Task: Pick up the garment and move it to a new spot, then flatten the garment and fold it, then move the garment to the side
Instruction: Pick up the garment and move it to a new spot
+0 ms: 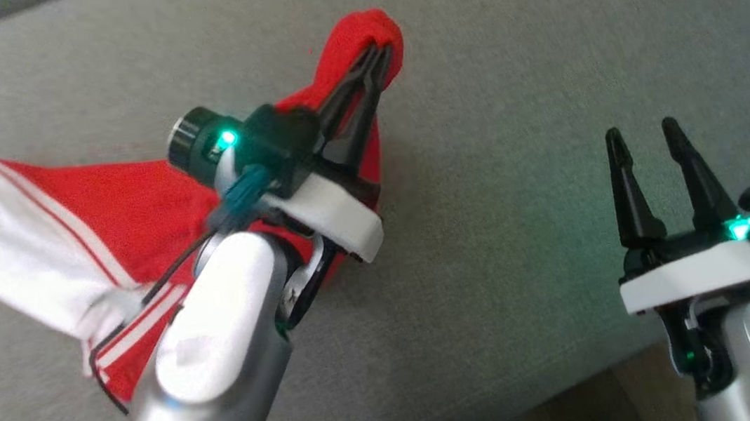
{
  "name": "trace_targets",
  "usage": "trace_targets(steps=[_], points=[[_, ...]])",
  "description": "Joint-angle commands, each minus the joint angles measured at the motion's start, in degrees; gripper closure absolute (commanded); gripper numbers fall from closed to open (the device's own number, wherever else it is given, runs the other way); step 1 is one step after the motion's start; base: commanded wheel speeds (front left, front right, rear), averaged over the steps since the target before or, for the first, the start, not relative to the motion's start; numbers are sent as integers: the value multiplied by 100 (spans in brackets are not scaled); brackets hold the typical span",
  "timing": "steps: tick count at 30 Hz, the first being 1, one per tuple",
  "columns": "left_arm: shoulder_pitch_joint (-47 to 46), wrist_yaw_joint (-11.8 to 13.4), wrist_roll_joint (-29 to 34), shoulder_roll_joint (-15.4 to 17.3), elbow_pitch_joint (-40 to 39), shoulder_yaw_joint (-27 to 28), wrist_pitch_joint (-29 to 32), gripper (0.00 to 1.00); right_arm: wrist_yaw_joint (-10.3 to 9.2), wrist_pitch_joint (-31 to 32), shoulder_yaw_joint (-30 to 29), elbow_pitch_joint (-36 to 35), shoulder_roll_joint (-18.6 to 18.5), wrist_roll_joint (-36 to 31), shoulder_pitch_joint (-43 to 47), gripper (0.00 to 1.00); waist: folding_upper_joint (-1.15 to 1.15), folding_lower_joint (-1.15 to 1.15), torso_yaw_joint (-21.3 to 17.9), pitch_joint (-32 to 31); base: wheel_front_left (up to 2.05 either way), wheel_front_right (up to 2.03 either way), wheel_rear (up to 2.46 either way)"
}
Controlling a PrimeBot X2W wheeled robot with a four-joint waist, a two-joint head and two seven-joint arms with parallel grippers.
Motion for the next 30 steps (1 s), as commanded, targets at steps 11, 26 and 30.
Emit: trace_targets(steps=[11, 26, 30], points=[[-742, -185, -217, 18, 1946, -463, 283, 82, -4, -334, 238, 179, -22, 149, -566, 0, 0, 0, -339, 701, 0, 0, 0], [81, 565, -784, 338, 1058, 89, -821, 0, -4, -47, -9, 185, -22, -220, -438, 0, 0, 0, 694, -157, 0, 0, 0], [475, 919, -880, 612, 688, 612, -910, 0, -4, 77, -93, 80, -22, -319, -355, 0, 0, 0, 987, -308, 0, 0, 0]])
